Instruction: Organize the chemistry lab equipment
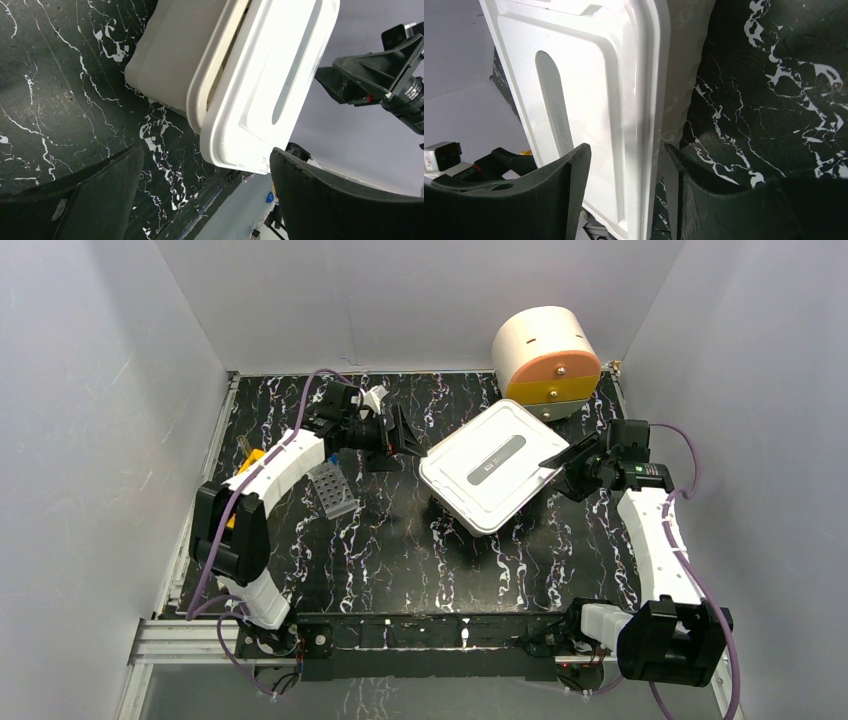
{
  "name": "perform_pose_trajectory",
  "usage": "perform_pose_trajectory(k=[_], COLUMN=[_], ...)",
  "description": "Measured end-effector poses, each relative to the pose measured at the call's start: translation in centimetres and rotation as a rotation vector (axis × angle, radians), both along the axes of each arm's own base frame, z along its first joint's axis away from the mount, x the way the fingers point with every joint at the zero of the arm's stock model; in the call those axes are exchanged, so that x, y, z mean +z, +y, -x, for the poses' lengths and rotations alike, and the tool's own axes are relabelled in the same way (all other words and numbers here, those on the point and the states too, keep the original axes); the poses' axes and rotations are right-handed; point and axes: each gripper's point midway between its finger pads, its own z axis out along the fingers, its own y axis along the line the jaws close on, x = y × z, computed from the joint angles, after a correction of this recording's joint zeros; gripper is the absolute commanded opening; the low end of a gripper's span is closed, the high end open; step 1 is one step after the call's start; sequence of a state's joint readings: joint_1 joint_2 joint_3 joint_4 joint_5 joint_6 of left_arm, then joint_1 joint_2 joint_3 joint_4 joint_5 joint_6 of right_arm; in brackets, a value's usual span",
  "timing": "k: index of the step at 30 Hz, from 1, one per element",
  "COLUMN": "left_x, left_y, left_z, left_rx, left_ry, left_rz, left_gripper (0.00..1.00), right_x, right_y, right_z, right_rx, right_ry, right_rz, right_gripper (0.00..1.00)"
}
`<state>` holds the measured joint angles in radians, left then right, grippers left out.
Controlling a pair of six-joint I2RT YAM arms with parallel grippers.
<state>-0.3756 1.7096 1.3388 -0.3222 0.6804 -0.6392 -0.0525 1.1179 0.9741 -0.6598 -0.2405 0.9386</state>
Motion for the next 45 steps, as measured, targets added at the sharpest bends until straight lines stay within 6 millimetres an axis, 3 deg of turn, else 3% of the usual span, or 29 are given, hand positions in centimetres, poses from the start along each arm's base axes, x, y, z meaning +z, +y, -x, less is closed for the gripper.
perform_pose_trajectory(k=[2, 12, 13, 22, 34, 45], left_x=[0.5, 0.6, 0.7, 0.1, -0.7, -0.6], left_y=[0.1, -0.3, -0.7, -1.7, -2.2, -2.5], left_z=[0.3, 1.8, 2.2, 2.8, 2.3, 0.5], left_rx=[-0.002, -0.002, -0.004, -0.012, 0.005, 0.027], left_ry=[-0.013, 0.044, 0.065, 0.138, 0.188, 0.172], left_rz=[0.003, 0.030, 0.039, 0.073, 0.088, 0.077], left_gripper=[0.93, 0.60, 0.49, 0.30, 0.24, 0.24], right_x=[0.1, -1.1, -1.1, -1.5, -1.5, -1.5], right_y=[-0.1, -0.2, -0.2, -0.2, 0.0, -0.1], right_z=[-0.2, -0.5, -0.5, -0.5, -1.0, -1.6], right_rx=[0.018, 0.070, 0.072, 0.076, 0.064, 0.043], right_ry=[-0.009, 0.014, 0.014, 0.021, 0.007, 0.001], right_rz=[0.018, 0.051, 0.053, 0.052, 0.031, 0.019], right_gripper=[0.64, 0.53, 0.51, 0.44, 0.38, 0.37])
